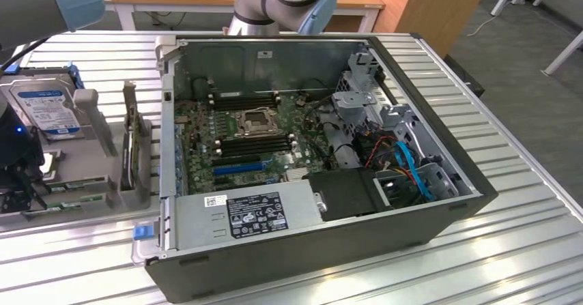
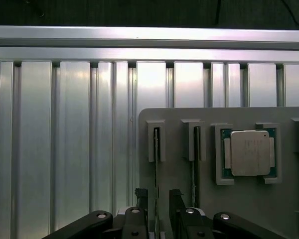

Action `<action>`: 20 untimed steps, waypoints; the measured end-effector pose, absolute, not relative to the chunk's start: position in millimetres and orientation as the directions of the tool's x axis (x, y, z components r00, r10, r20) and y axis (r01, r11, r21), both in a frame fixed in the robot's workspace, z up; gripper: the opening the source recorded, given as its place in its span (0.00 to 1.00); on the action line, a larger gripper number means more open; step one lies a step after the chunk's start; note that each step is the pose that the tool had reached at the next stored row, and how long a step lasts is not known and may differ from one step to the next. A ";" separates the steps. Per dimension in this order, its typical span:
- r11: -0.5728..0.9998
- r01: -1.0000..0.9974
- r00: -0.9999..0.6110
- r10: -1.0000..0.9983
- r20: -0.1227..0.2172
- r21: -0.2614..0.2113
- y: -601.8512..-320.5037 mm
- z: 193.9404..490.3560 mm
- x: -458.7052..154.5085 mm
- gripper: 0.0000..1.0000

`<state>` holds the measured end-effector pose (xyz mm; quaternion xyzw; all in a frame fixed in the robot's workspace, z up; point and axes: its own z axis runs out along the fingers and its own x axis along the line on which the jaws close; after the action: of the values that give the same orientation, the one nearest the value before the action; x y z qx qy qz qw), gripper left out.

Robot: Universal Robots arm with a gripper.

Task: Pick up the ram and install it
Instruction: 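Pick up the ram and move it above insertion slot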

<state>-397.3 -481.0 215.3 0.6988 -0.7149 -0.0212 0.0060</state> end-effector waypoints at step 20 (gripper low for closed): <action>0.021 -0.999 -0.022 -1.000 -0.021 0.039 -481.2 215.2 -385.6 0.31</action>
<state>-385.6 -481.2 215.2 0.6993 -0.7145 -0.0212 0.0060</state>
